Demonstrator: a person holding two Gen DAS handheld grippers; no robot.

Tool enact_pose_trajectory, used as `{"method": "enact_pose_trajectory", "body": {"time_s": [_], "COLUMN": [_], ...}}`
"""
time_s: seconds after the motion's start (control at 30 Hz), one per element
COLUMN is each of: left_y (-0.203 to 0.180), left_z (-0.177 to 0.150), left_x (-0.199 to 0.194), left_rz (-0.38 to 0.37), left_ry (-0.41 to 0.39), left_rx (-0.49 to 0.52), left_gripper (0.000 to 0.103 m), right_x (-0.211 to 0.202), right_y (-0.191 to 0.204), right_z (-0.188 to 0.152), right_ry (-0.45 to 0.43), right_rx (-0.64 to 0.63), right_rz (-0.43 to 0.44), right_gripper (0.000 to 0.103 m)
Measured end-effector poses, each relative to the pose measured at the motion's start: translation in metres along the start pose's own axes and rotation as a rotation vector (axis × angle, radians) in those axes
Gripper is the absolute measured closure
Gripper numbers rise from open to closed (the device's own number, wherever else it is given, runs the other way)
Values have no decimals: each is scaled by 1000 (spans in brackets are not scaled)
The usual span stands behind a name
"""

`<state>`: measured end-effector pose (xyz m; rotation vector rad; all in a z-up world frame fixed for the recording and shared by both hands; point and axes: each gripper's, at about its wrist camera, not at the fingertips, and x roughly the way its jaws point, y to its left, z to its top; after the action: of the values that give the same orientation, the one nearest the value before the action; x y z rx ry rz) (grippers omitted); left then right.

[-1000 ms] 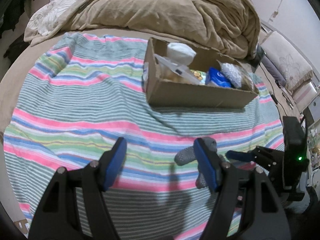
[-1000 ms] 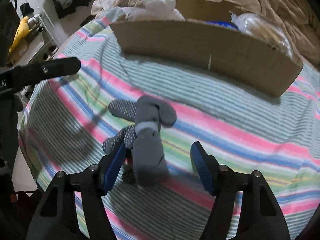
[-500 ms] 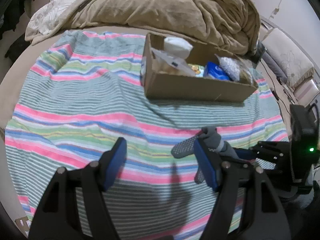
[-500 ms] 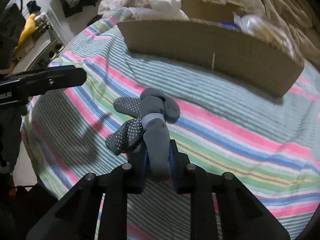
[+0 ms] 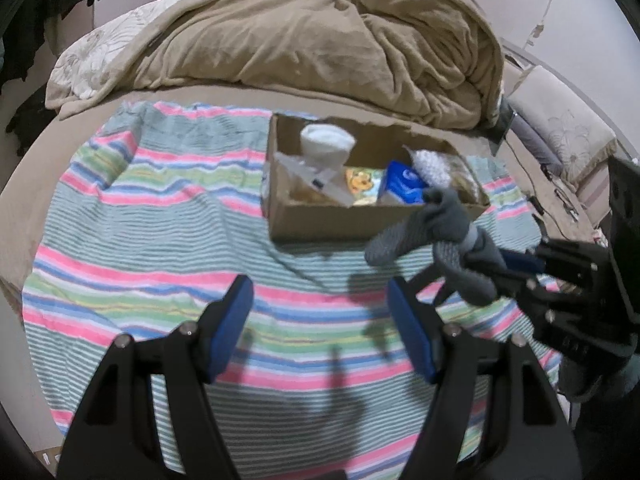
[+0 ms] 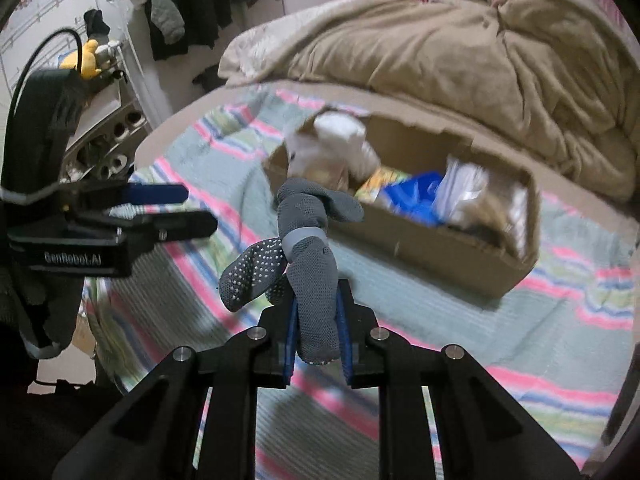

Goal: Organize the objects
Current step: 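Lower the grey dotted socks into the box and open the right tool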

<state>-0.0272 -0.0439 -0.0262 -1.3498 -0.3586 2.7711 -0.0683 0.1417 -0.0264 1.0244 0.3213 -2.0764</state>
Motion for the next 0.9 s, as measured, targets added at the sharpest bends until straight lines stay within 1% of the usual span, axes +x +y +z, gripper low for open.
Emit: {"method": "enact_pose_trajectory", "body": {"time_s": [0.27,0.5,0.77,0.9], "left_y": [-4,-1,6,10], "left_z": [15,31,47,52], "left_x": [-3,1,11,17], "left_rz": [7,13,10,1], "left_ry": [-24,-42,-50,-53], "left_rx": [12,20,23,20], "left_gripper": [32,32,32,32], "right_x": [-11,-6,15,32], "right_y": [-21,-42,-59,-65], "right_z": [30,54,70,77], "right_ry": [-55,-79,-65,-40], "right_rx": [-29,-14,-7,0], "right_rz": [-37,-59,-76,-63], "right_gripper": [85,85,85,85]}}
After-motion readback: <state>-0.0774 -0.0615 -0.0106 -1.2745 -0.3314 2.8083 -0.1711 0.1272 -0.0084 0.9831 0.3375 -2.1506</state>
